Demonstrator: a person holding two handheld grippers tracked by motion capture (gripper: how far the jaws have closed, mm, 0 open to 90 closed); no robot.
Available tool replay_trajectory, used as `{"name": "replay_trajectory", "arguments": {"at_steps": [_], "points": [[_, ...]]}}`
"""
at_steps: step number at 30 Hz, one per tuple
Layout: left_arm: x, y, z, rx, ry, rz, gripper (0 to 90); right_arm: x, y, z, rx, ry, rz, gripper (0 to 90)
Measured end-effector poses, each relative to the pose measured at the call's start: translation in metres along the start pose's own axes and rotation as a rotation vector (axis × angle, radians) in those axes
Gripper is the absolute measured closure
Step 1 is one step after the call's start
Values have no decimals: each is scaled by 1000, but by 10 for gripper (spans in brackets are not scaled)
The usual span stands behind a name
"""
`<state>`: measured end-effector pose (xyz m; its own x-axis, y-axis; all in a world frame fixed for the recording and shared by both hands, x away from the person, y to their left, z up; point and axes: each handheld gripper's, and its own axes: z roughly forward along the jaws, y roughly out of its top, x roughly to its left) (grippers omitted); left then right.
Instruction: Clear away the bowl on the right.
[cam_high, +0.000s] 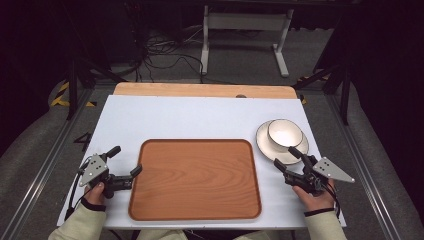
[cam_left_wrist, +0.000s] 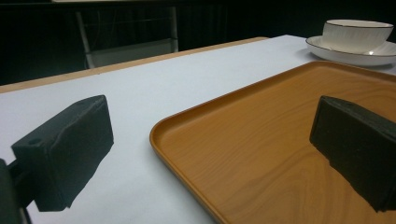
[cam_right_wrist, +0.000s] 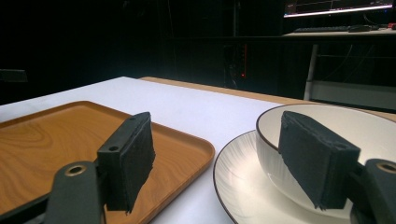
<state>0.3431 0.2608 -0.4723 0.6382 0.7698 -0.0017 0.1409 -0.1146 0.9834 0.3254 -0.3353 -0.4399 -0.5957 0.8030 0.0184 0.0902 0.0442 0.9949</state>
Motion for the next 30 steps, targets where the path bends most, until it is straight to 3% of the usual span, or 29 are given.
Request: {"name": "replay_trajectory", "arguments": {"at_steps": [19, 24, 30], "points": [[0, 0, 0, -1, 2, 0, 2, -3, 42, 9, 87, -41, -41, 351], [0, 0, 0, -1, 2, -2, 2, -7, 51, 13, 81, -40, -36, 356], [0, 0, 0, 0, 1, 0, 2, -12, 55, 19, 25, -19, -35, 344]]}}
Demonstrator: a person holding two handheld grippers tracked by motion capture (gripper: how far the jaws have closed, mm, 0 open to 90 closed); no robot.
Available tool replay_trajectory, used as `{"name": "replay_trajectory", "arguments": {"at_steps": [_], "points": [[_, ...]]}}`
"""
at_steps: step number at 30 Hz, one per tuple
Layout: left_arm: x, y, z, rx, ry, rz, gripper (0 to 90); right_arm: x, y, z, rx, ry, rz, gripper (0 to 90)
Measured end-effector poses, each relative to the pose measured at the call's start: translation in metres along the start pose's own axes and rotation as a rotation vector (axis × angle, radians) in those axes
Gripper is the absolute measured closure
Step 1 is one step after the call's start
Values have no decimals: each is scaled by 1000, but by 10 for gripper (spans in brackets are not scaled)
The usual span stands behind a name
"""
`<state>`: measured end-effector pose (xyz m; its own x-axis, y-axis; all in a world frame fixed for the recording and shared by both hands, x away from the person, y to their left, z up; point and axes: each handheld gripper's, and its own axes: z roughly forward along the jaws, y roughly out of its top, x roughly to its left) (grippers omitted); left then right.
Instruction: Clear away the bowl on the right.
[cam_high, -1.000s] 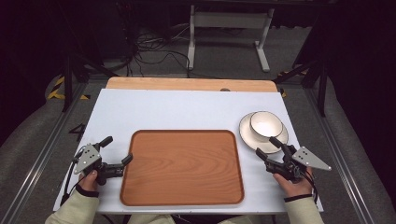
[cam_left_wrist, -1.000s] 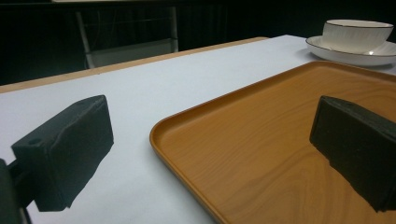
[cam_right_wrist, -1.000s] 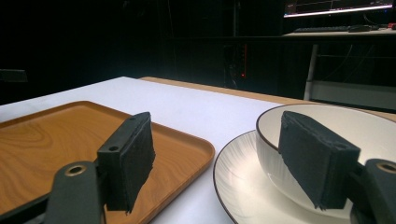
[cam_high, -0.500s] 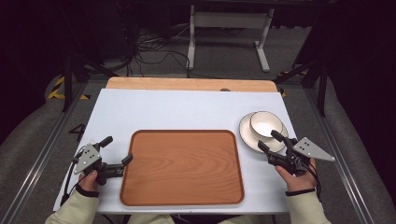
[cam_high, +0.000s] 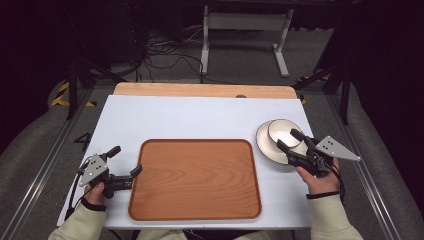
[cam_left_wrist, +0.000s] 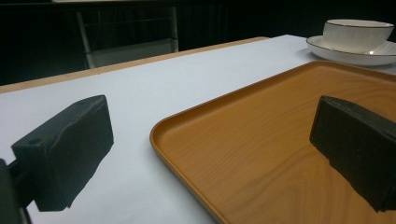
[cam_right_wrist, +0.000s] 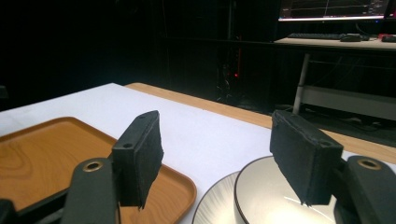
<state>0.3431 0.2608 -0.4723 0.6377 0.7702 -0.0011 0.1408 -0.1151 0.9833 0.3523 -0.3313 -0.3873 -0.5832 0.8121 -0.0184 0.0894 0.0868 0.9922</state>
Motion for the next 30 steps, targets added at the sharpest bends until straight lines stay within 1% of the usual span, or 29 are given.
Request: {"name": "replay_trajectory", "arguments": {"at_steps": [6, 8, 10, 12, 15, 18, 19, 20, 22, 26, 29, 30], "points": [[0, 0, 0, 2, 1, -3, 2, -4, 3, 4, 10, -9, 1, 350], [0, 0, 0, 3, 1, -1, 2, -6, 4, 6, 17, -9, 14, 357], [0, 0, 0, 3, -1, 0, 2, -8, 7, 7, 41, -11, 24, 372], [0, 0, 0, 3, -1, 0, 2, -10, 12, 7, 66, -22, 11, 383], [0, 0, 0, 4, 0, -1, 2, -15, 19, 8, 117, -46, 21, 406], [0, 0, 0, 4, 0, -1, 2, -21, 24, 11, 169, -62, 13, 432], [0, 0, 0, 3, 0, -1, 2, -21, 24, 11, 169, -62, 13, 432], [0, 0, 0, 3, 0, -1, 2, -23, 26, 12, 196, -76, 4, 440], [0, 0, 0, 3, 0, -1, 2, -29, 29, 15, 236, -95, 7, 469], [0, 0, 0, 3, 1, -1, 2, -39, 32, 19, 273, -119, 18, 501], [0, 0, 0, 4, 1, -1, 2, -43, 33, 21, 284, -126, 19, 514], [0, 0, 0, 4, 1, -1, 2, -44, 33, 22, 291, -121, 23, 522]]}}
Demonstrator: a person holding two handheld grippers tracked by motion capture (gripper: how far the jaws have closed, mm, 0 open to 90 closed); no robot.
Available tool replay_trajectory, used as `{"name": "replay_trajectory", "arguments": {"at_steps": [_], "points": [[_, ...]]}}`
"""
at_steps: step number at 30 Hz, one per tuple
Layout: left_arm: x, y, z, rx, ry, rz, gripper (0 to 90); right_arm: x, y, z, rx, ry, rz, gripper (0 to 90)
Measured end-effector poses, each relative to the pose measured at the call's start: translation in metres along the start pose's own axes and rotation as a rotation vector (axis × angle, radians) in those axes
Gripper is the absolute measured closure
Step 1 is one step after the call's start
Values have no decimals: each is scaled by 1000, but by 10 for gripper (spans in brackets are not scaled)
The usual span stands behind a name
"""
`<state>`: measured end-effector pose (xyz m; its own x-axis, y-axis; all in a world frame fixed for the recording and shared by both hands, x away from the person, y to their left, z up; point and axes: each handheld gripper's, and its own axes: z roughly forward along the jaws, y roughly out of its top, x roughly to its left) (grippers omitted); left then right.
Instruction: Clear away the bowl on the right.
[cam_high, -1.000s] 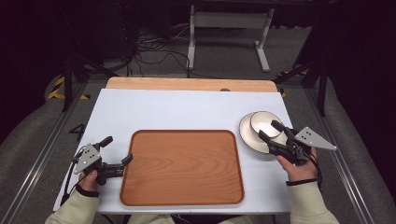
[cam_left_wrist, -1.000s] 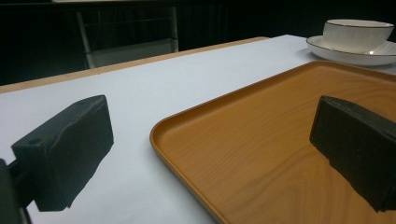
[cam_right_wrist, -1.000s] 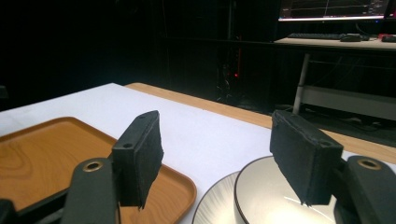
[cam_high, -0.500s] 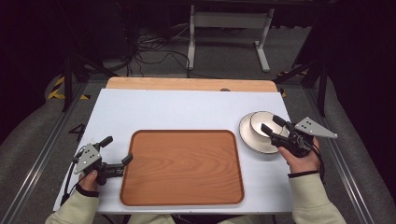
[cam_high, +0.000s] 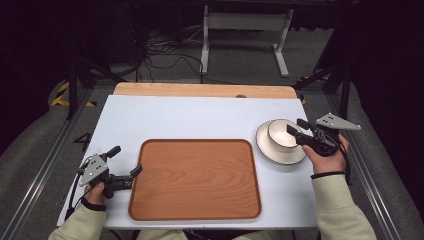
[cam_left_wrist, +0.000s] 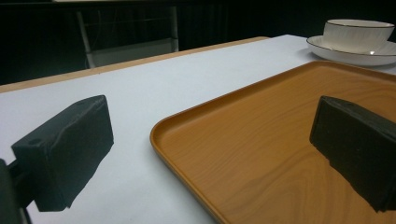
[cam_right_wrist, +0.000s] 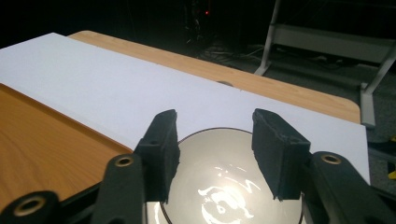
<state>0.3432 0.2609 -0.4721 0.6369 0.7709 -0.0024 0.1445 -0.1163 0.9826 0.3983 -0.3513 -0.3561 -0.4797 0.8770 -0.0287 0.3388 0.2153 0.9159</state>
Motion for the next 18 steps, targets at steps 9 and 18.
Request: {"name": "replay_trajectory", "arguments": {"at_steps": [9, 18], "points": [[0, 0, 0, -1, 0, 3, 2, -9, 11, 10, 114, -59, 30, 563], [0, 0, 0, 0, 3, -3, 2, -19, 12, 21, 175, -112, 66, 583]]}}
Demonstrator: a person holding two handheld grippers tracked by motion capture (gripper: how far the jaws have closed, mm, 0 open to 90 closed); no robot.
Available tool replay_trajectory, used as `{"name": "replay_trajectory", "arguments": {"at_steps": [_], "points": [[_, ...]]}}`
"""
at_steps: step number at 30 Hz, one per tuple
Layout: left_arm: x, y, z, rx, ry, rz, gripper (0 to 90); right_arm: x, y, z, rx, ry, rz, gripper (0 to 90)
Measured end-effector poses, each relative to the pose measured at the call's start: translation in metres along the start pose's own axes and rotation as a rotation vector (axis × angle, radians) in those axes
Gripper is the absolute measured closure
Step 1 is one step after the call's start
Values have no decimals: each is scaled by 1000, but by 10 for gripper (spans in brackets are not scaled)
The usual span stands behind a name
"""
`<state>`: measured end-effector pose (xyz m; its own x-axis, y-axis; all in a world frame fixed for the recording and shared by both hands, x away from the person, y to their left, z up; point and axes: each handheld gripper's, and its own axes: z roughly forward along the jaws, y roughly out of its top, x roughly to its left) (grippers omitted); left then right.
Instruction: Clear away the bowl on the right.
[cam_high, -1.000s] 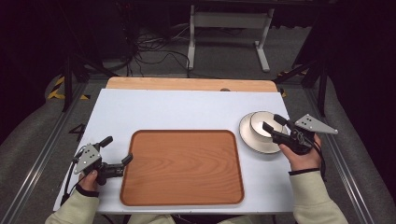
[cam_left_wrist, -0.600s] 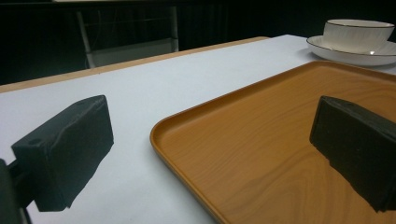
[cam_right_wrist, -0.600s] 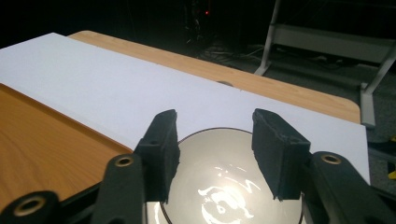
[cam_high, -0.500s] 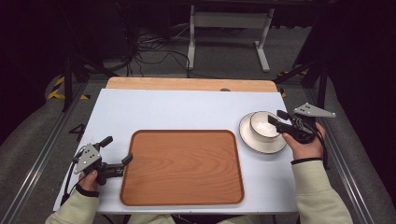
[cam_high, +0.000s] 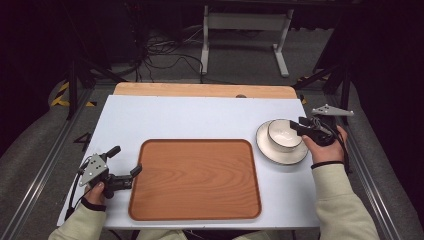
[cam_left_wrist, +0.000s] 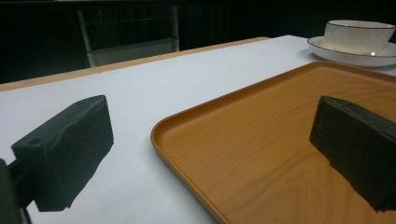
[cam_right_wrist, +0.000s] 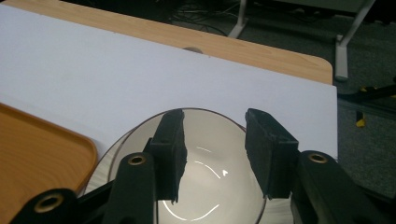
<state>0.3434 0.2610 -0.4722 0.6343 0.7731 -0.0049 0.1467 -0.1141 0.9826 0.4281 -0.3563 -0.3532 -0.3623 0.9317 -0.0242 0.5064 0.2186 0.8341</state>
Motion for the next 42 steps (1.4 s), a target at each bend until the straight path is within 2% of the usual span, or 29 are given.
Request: {"name": "replay_trajectory", "arguments": {"at_steps": [8, 10, 15, 25, 26, 28, 30, 33, 39, 42], "points": [[0, 0, 0, 0, 1, 3, 2, -15, 4, 15, 100, -35, 40, 581], [0, 0, 0, 0, 1, 2, 2, -19, 4, 20, 140, -44, 58, 579], [0, 0, 0, 1, 0, 3, 2, -25, 1, 29, 194, -60, 74, 567], [0, 0, 0, 1, 1, 3, 2, -34, -5, 42, 308, -48, 127, 568], [0, 0, 0, 1, 1, 3, 2, -35, -7, 46, 342, -42, 137, 572], [0, 0, 0, 1, 1, 3, 2, -35, -8, 47, 355, -46, 142, 575], [0, 0, 0, 2, 1, 3, 2, -37, -10, 51, 383, -46, 162, 601], [0, 0, 0, 2, 1, 4, 2, -37, -11, 53, 395, -37, 170, 627], [-1, 0, 0, 1, 1, 4, 2, -35, -11, 55, 432, -27, 192, 799], [-1, 0, 0, 2, 1, 5, 2, -34, -11, 55, 434, -29, 194, 825]]}}
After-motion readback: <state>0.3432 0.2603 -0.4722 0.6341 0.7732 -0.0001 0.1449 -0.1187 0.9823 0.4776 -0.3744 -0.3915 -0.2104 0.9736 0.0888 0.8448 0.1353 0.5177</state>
